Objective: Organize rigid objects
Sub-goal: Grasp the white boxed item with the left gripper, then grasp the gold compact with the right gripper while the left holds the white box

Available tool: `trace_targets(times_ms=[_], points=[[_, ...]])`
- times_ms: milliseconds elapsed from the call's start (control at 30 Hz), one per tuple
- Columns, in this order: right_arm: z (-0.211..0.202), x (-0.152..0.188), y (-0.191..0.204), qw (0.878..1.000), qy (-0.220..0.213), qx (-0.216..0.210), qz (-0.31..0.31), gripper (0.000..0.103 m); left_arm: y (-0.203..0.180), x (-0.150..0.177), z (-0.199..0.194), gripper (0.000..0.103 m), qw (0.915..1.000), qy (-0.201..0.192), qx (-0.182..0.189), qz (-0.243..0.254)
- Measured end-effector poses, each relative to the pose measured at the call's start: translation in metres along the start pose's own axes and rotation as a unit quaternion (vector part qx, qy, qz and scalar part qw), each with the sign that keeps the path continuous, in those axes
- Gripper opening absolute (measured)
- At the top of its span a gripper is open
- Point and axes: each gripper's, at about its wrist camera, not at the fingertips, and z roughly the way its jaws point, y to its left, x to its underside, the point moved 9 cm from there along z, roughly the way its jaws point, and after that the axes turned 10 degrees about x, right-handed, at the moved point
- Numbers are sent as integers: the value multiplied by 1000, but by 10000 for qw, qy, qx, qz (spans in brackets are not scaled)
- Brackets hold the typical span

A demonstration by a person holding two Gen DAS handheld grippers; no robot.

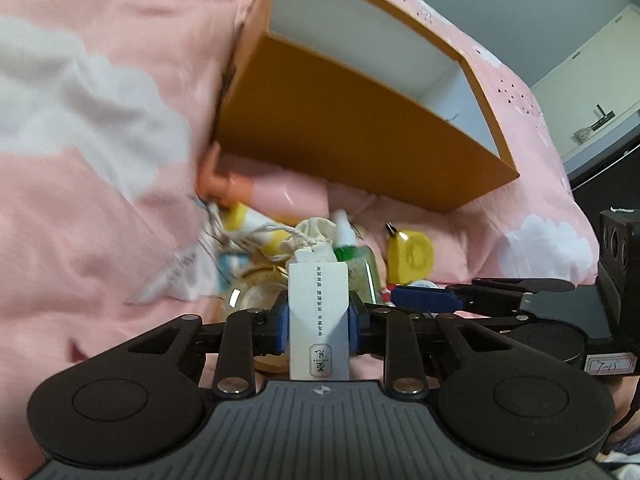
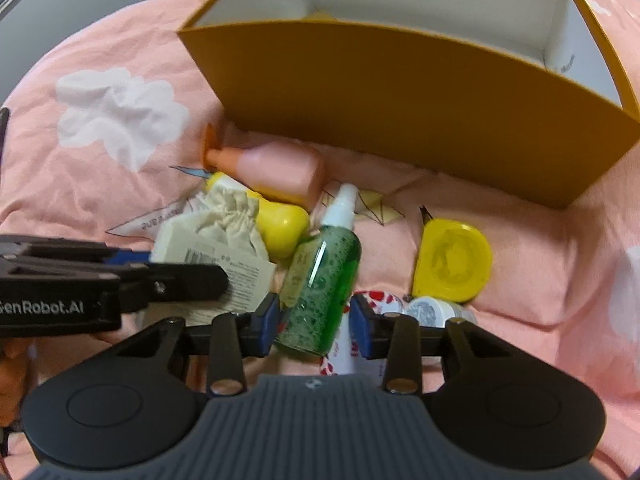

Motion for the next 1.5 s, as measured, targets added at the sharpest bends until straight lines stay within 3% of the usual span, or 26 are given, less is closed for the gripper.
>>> trace_targets(times_ms=[233,367,467,667,900,1033,1267,1500], points=[[-8,-10,12,9987,-182,-61,-479,42,13,-5,-28,31,9984,-146,-537,121],[-8,-14,25,9947,-190,-83,-1006,53,25,0,-35,31,9976,-145,-672,-17],[-8,-14,40,9874,-180,-151,-1564,64,30,2,-39,31,9970,-200,-741,-61],[-2,-12,70,9649,-139,-301,-2605,72,29,-1,-45,31,9969,-254,-743,77],[37,-11,80,9648,479,-591,-2516,77,30,-1,-54,31,9972,-95,-731,101],[47,-13,86,9642,564,-655,-2506,82,31,-1,-63,31,9969,-143,-772,69],[65,-16,89,9682,736,-777,-2261,78,26,-1,-65,31,9962,-164,-824,238],[48,-20,80,9678,579,-696,-2348,78,8,3,-51,32,9966,37,-471,674]])
